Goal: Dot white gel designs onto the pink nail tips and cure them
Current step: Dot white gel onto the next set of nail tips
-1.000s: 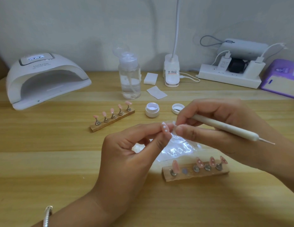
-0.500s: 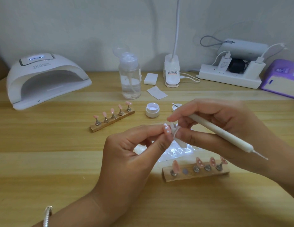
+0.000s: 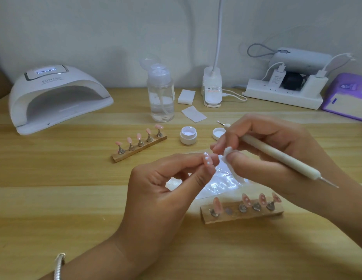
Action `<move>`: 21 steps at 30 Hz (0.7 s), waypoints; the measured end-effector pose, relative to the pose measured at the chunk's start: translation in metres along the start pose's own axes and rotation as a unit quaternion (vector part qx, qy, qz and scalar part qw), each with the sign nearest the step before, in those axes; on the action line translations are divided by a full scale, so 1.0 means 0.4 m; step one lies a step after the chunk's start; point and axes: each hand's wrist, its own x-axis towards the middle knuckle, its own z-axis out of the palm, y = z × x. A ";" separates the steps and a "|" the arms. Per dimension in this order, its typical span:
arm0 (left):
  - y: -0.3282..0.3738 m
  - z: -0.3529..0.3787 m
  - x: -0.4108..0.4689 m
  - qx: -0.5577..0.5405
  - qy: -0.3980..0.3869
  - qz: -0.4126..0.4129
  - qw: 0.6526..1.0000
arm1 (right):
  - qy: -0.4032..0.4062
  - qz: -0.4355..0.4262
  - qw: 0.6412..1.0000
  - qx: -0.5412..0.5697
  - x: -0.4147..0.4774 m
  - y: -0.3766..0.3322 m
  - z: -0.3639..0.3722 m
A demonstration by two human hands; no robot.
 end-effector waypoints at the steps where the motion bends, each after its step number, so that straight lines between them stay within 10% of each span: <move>1: -0.001 0.000 0.000 0.004 -0.003 -0.001 1.000 | 0.001 0.000 1.000 0.005 0.001 0.000 -0.001; 21: 0.001 0.001 0.004 0.035 -0.015 0.028 0.999 | -0.009 -0.055 0.980 -0.192 -0.002 -0.025 0.006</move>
